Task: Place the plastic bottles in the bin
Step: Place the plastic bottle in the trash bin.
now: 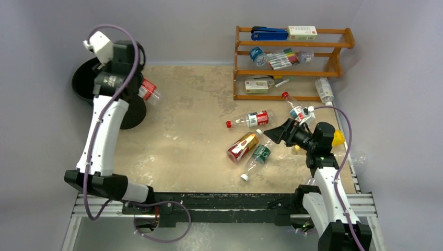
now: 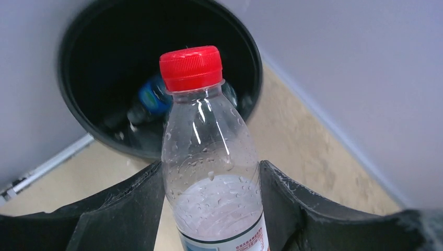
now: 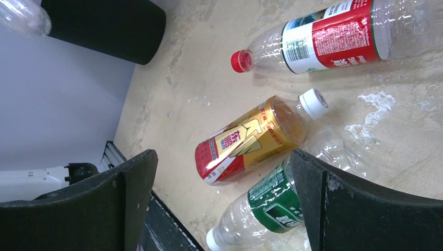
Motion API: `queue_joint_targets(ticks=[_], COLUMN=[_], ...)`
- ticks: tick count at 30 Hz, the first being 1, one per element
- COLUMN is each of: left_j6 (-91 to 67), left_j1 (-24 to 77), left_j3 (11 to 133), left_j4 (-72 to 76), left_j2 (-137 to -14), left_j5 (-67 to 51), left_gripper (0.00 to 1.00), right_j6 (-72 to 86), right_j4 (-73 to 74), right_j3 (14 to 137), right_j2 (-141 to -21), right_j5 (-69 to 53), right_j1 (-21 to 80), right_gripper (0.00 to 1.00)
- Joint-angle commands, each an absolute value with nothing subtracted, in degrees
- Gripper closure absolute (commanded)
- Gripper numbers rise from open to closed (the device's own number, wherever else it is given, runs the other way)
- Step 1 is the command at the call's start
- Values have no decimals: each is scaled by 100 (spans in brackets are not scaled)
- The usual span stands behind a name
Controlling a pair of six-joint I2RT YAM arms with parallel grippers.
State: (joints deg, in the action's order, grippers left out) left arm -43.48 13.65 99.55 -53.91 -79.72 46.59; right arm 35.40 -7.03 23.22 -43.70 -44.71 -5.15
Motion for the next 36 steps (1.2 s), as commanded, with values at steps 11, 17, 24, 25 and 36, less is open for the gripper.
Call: queue_joint_targets(ticks=[11, 17, 24, 25, 36], left_j6=[-3496, -3185, -2975, -2986, -3143], left_j1=[-1135, -1249, -1263, -1265, -1272], left_j3=[12775, 12905, 12281, 12297, 12220], left_j4=[-4811, -4359, -3787, -3825, -4427], left_j2=[-9605, -9932, -9893, -9915, -9489], left_j5=[3807, 4189, 4871, 4932, 3363], left_gripper=[38, 38, 26, 23, 6], right_j6=[3473, 3446, 3452, 3459, 3361], right_j4=[-693, -657, -691, -694, -573], right_j3=[2422, 2526, 2522, 2522, 2685], right_j2=[-4303, -4389, -4480, -4484, -4613], right_j5=[-4544, -4487, -4456, -4452, -4406], right_j1=[-475, -476, -486, -478, -475], right_gripper=[0, 0, 0, 0, 0])
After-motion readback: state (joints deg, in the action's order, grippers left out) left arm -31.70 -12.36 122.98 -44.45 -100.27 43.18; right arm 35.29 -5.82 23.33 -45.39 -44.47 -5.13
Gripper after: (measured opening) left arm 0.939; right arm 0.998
